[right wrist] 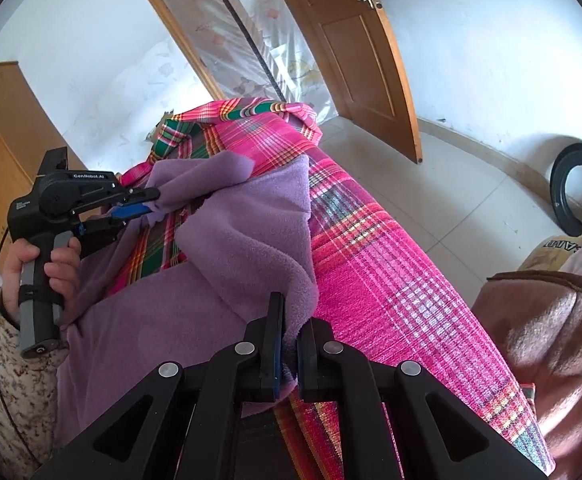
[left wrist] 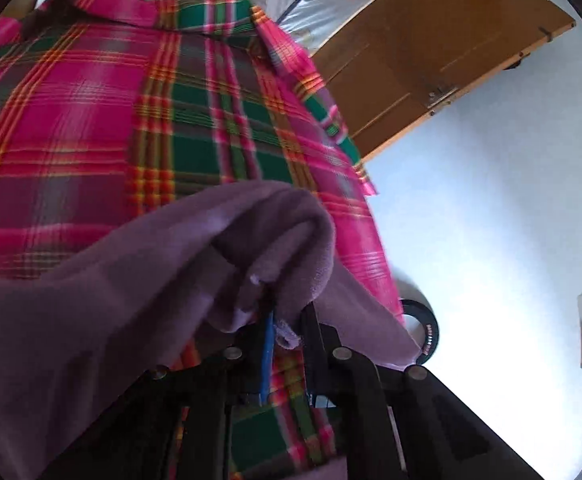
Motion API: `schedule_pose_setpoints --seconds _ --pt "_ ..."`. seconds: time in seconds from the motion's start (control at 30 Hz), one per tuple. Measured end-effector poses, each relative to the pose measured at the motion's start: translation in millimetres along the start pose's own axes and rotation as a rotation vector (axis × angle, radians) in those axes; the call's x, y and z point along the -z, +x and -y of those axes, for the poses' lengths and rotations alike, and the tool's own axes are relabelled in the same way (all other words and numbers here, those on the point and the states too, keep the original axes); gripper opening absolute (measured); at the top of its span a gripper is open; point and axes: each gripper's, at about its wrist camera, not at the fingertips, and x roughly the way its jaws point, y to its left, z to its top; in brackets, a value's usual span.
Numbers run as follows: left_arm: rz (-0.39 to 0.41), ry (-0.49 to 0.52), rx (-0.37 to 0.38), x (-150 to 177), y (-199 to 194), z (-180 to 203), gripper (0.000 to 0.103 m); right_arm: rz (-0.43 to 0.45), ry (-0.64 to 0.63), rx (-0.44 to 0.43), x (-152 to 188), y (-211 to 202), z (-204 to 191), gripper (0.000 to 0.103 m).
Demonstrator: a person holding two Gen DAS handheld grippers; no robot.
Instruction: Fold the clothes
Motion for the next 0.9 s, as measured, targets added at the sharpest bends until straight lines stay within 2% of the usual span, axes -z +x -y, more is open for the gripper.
schedule_pose_setpoints --seconds 0.1,0.17,0.27,0.33,0.47,0.57,0.8,0.83,0.87,0.9 --pt "0.001 -0.023 -0.005 -3 -2 -9 0.014 -0.012 -0.019 0.014 -3 -1 -1 0.010" --pt "-0.003 0.000 -0.013 8 -13 -9 0.017 -0.017 -0.031 0.021 -5 -4 0 0.021" --pt "-0.011 0.035 -0.025 23 -28 -8 0.025 -0.009 -0.040 0.021 -11 -10 5 0.021" --pt "-0.007 0.048 -0.022 33 -40 -7 0.025 0.007 -0.042 0.016 -17 -14 9 0.022" --pt "-0.001 0.160 -0.051 59 -54 4 0.029 0.010 -0.070 0.027 -36 -5 11 0.022" --pt "-0.028 0.264 -0.070 81 -53 11 0.029 0.003 -0.098 0.020 -52 6 8 0.022" --pt "-0.093 0.417 -0.111 137 -60 17 0.030 -0.057 -0.133 0.032 -81 46 2 0.023" --pt "-0.094 0.441 -0.116 143 -63 18 0.030 -0.071 -0.142 0.019 -84 52 1 0.026" --pt "-0.096 0.465 -0.121 150 -65 20 0.030 -0.082 -0.150 0.012 -87 57 0 0.038" --pt "-0.098 0.471 -0.128 154 -68 20 0.030 -0.087 -0.156 0.015 -89 61 -1 0.043"
